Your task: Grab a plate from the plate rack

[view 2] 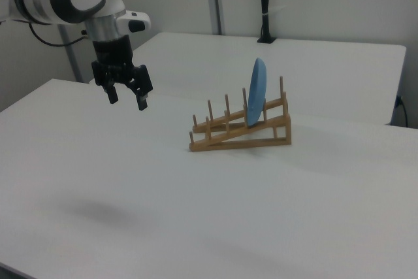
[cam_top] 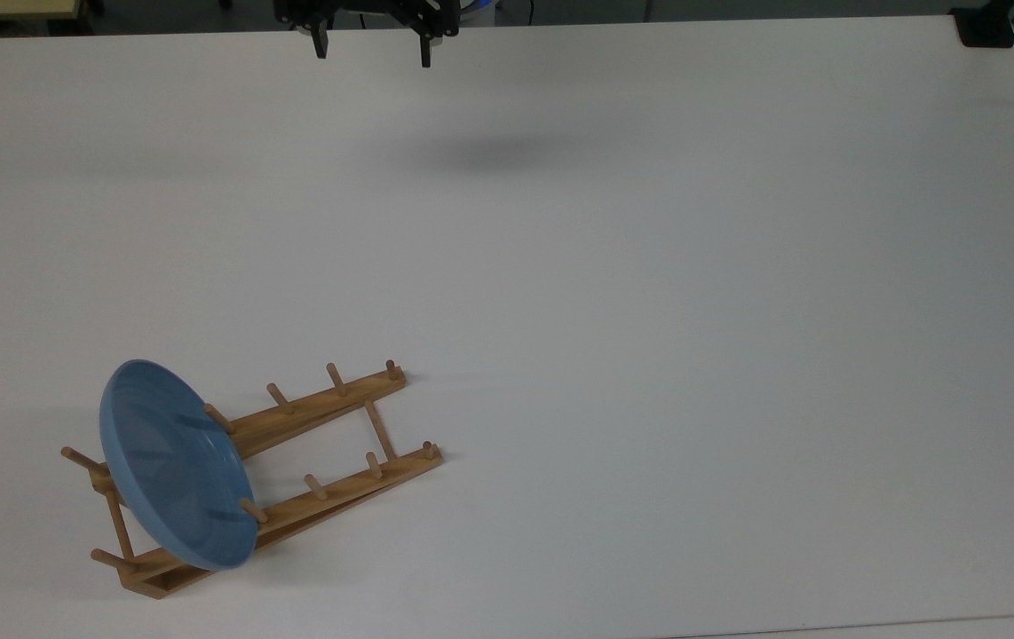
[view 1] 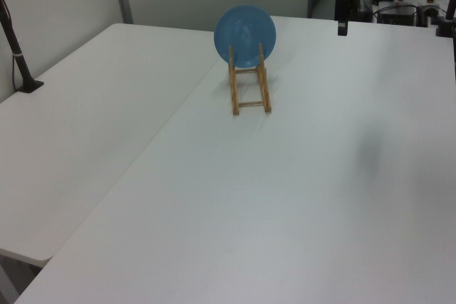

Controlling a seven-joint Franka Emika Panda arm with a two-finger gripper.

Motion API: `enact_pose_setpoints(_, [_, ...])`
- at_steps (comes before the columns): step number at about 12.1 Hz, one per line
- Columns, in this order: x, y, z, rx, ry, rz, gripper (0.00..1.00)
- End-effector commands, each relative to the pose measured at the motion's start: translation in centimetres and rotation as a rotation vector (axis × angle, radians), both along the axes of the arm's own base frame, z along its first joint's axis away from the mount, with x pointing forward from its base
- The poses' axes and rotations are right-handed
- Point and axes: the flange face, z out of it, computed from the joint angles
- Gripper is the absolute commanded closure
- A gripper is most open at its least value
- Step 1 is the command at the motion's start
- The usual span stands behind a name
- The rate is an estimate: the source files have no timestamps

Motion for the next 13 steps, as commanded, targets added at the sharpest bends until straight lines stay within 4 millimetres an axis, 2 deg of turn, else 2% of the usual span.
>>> enact_pose_setpoints(1, [0.4, -0.5, 0.1, 0.030, -0.009, 0.009, 0.00])
enact_pose_setpoints(9, [0.6, -0.6, 0.2, 0.028, -0.027, 0.008, 0.00])
enact_pose_setpoints(12, [2.4, -0.9, -0.1, 0.017, -0.115, 0.030, 0.00])
enact_pose_setpoints(13, [2.8, -1.8, -0.4, 0.014, -0.126, 0.061, 0.00])
